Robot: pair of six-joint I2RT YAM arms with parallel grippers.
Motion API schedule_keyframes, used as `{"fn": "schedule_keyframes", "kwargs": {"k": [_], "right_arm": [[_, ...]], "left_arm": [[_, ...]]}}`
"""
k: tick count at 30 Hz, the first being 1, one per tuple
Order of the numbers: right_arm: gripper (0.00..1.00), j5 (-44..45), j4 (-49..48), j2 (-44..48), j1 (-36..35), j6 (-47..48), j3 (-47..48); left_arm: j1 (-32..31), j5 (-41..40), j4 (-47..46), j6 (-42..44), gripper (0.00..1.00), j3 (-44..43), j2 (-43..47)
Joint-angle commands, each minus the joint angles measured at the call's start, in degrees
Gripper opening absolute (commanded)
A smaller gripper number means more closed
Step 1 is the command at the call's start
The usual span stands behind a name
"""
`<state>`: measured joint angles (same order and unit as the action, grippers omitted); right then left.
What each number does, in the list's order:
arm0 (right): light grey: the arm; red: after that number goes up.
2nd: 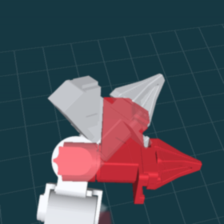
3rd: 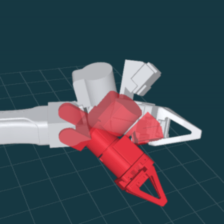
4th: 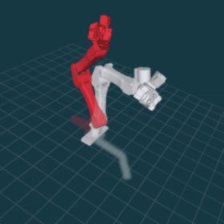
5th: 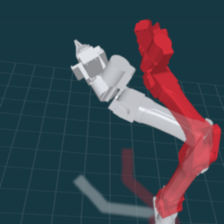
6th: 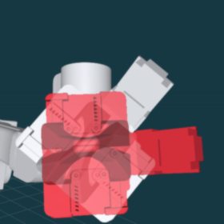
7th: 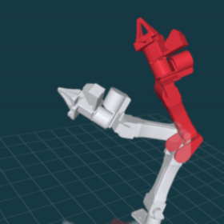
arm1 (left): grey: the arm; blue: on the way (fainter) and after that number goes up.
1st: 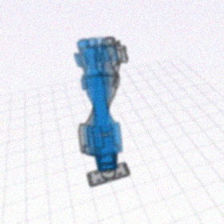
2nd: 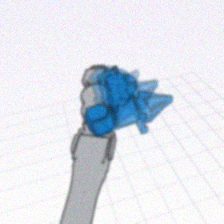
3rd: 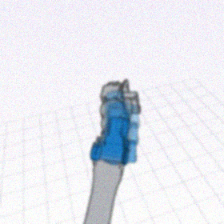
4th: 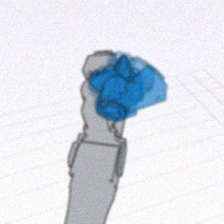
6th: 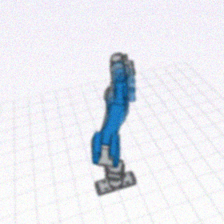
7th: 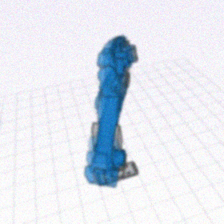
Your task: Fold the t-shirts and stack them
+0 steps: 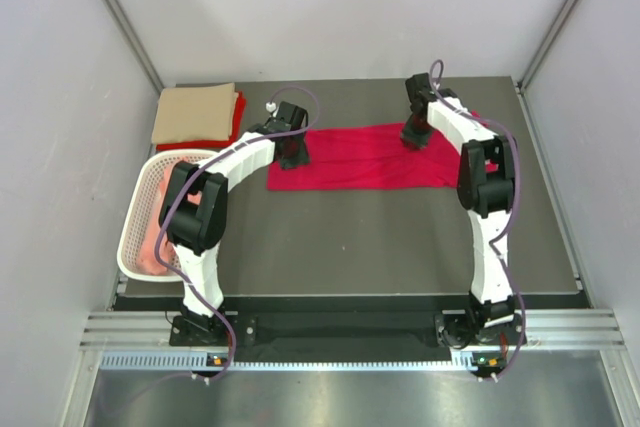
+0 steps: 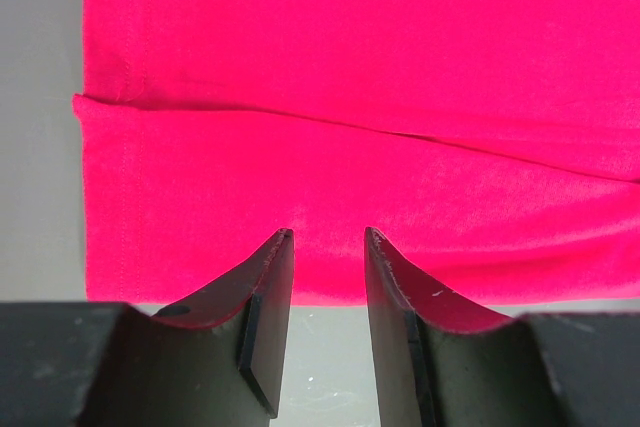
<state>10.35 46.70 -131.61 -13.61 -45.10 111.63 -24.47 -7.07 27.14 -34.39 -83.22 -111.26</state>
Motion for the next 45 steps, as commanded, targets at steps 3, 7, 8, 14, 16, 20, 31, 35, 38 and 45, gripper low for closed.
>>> {"fn": "schedule_keyframes", "kwargs": {"k": [3,7,8,14,16,20,31,35,38,45], "right_arm": [[0.32,5.19,4.71,13.19,1.3,1.25,-4.14],[0.42,7.49,7.35,22.08,6.9,-0.51,-12.91],[0.42,7.49,7.36,23.84,8.23,-1.47,-17.98],[0.42,6.0,2.01,34.4,18.08,0.1,-33.48],[0.42,6.0,1.12,35.63,20.27,0.28,-35.07],[0.41,5.39,-2.66,36.08,22.13,-0.25,-38.76],[0.4,4.51,-13.73,30.98,24.5,1.15,-42.72],[0.4,3.19,-15.67,28.61,25.29,1.95,-43.16],[0.39,3.01,-16.72,28.08,25.82,2.39,-44.13],[0.27,3.36,-17.34,25.97,28.54,5.63,-43.43]], "left_arm": [[-0.14,-2.24,0.81,-0.32,0.4,0.07,-0.18],[-0.14,-2.95,0.64,-1.03,0.4,2.71,1.83],[-0.14,-2.95,0.46,-1.12,0.4,3.41,2.27],[0.12,-1.72,-0.15,-1.38,0.4,8.33,5.44],[0.91,-1.2,-0.5,-1.38,0.41,10.26,6.75],[3.11,0.65,-2.34,-1.64,0.44,14.31,10.18],[6.36,0.13,-2.18,-1.64,0.45,18.44,11.6],[6.71,-0.92,-1.65,-1.64,0.45,18.53,10.98],[6.8,-2.42,-1.73,-1.47,0.45,18.71,10.45],[8.21,-4.0,-1.38,-0.94,0.43,17.57,7.29]]}}
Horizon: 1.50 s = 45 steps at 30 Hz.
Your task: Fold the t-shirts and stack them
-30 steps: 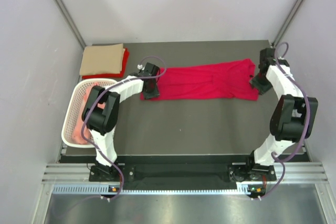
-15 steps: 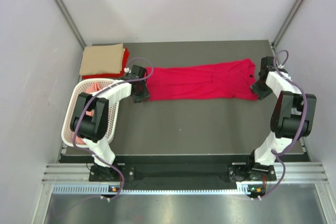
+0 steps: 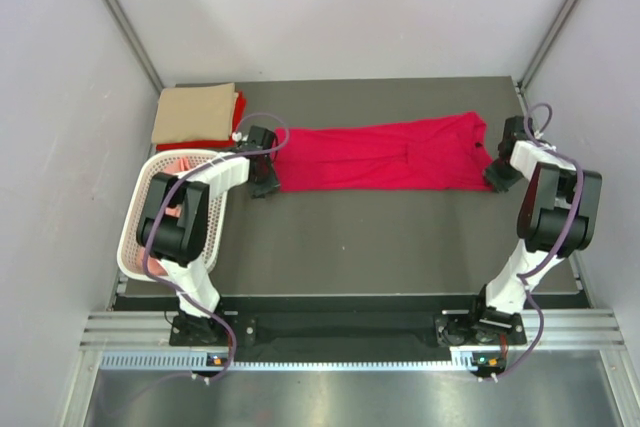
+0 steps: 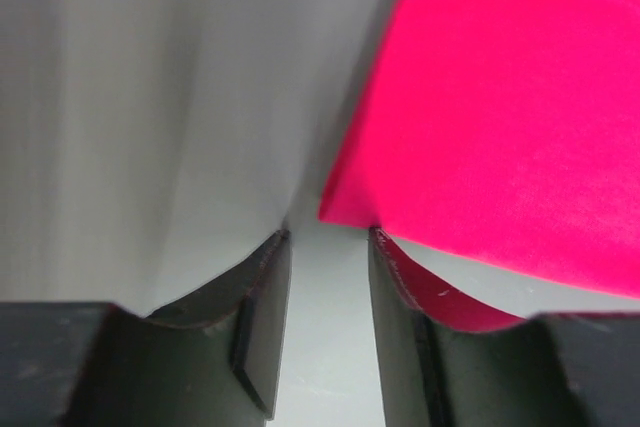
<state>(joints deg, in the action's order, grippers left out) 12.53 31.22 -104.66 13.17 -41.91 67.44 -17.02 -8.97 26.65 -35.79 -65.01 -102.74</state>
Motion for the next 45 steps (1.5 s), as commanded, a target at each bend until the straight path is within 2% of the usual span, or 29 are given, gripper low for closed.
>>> {"fn": "schedule_keyframes", "kwargs": {"k": [1,2,3,5,12,18,22,26,31,33,38,42,45], "right_arm": [[0.19,1.35,-1.95,-1.07,1.95,3.75,0.94],[0.15,1.87,-1.87,-1.16,1.95,4.2,1.11],[0.07,2.05,-1.95,-1.07,2.21,4.64,1.2],[0.0,2.58,-1.96,-0.9,2.3,6.48,1.64],[0.0,5.57,0.33,-0.63,2.3,10.27,2.96],[0.18,4.78,3.4,0.86,2.3,11.32,3.75],[0.29,4.17,7.97,3.4,2.21,11.06,6.47],[0.35,0.39,9.03,5.6,1.6,10.8,7.79],[0.36,-11.44,4.29,2.99,-0.16,10.88,7.8],[0.32,-12.09,3.85,1.05,-0.51,10.53,8.32],[0.24,-9.91,1.04,-2.92,-0.25,11.32,5.96],[0.24,-6.12,-1.95,-0.9,0.45,12.73,2.26],[0.24,-5.94,-2.92,-0.19,0.54,13.96,1.9]], "left_arm": [[0.76,-2.45,-0.73,0.55,0.42,-0.81,-1.5],[0.76,-2.89,-0.81,0.63,0.41,-1.25,-1.85],[0.76,-3.15,-0.64,0.63,0.41,-1.6,-2.37],[0.76,-3.77,-0.2,0.9,0.4,-2.48,-3.08],[0.84,-5.27,1.29,0.64,0.41,-3.63,-4.93],[0.41,-2.19,4.8,0.55,0.43,-6.79,-0.89],[0.32,-4.55,8.32,0.46,0.46,-10.12,2.71],[0.32,-2.73,5.44,1.16,0.47,-11.19,4.65],[0.14,6.41,-0.72,2.3,0.48,-10.13,2.47],[0.14,8.71,-0.47,2.22,0.48,-11.01,0.53],[0.23,6.08,0.59,1.6,0.48,-9.78,-3.17],[0.58,-1.21,3.4,0.37,0.48,-8.56,-4.57],[1.11,-1.14,4.19,-0.42,0.48,-8.46,-5.02]]}}
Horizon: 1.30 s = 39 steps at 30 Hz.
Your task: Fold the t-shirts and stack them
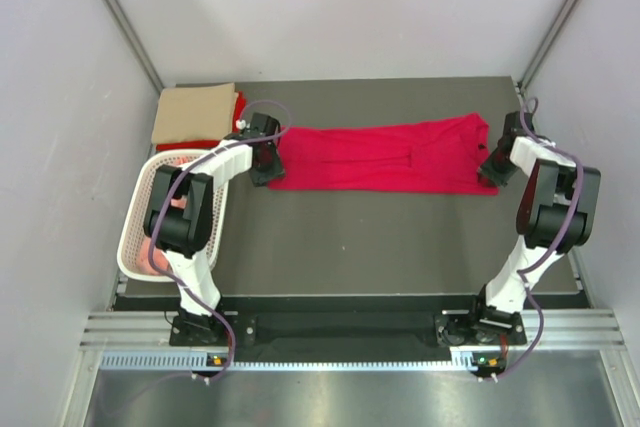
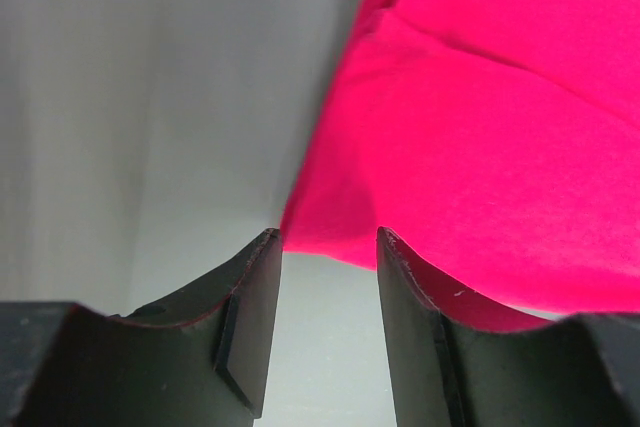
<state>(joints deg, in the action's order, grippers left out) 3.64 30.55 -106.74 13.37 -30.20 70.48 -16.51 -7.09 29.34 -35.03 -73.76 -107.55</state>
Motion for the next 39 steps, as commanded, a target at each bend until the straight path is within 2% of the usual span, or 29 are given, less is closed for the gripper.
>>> {"fn": "schedule_keyframes", "kwargs": {"k": [1,7,11,19,30,35,39], "right_arm": [[0.25,2.69,-1.98,2.23,0.43,2.42,-0.96],[0.3,-1.08,-0.14,7.76,0.26,2.6,0.1],[0.35,-6.53,-1.53,11.37,-0.18,1.46,-0.16],[0.38,-11.63,-2.15,10.93,-1.94,-1.44,-0.43],[0.39,-11.46,-2.86,16.47,-2.55,0.22,-4.29],[0.4,-10.41,-1.9,17.18,-2.47,-1.18,-5.18],[0.4,-7.6,1.09,15.6,-2.47,-5.75,-3.77]], "left_arm": [[0.6,-2.41,2.2,-1.27,0.48,0.19,0.05],[0.6,0.15,3.17,0.13,0.49,-2.7,4.45],[0.6,2.6,4.75,3.2,0.49,-4.11,3.93],[0.6,3.75,1.07,3.74,0.47,3.0,2.96],[0.69,-0.99,0.8,4.97,0.42,3.53,1.8],[0.69,1.64,-1.48,4.18,0.46,5.55,7.61],[0.96,3.4,-1.04,3.21,0.49,4.59,7.44]]}}
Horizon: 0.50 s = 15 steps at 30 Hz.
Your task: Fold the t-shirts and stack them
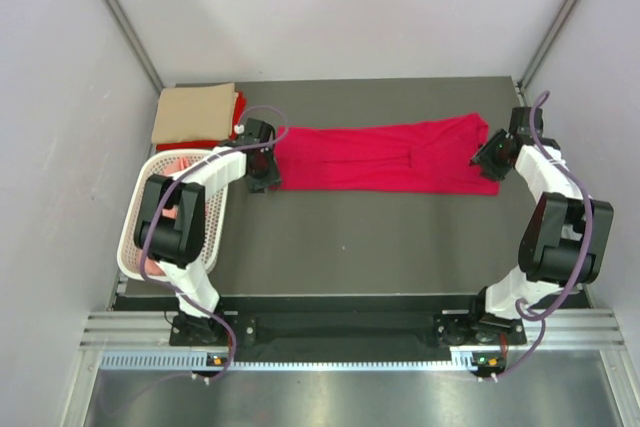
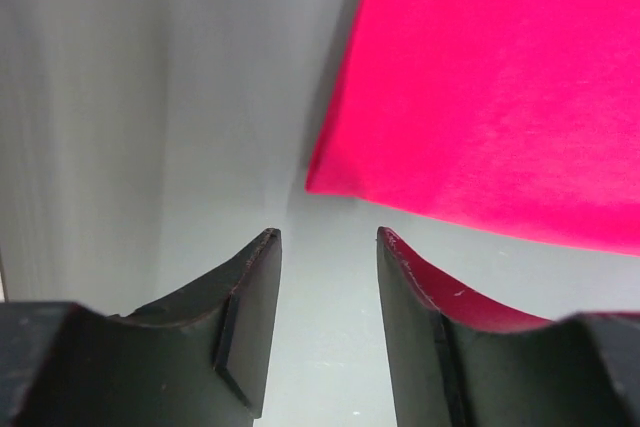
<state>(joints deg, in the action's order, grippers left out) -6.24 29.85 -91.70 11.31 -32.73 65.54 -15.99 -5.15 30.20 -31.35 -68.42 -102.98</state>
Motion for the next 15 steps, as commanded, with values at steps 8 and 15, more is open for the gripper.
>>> {"fn": "schedule_keyframes", "kwargs": {"k": [8,15], "right_arm": [[0.4,2.02,2.32,-0.14,-0.5,-4.62,2.75],[0.4,2.55,1.53,-1.64,-0.59,-5.06,1.87]], "left_arm": [[4.64,8.74,-5.67,-4.15,0.46,2.76,1.91],[5.53,10.86,-7.96,-5.29,0.42,3.21,0.42]]}}
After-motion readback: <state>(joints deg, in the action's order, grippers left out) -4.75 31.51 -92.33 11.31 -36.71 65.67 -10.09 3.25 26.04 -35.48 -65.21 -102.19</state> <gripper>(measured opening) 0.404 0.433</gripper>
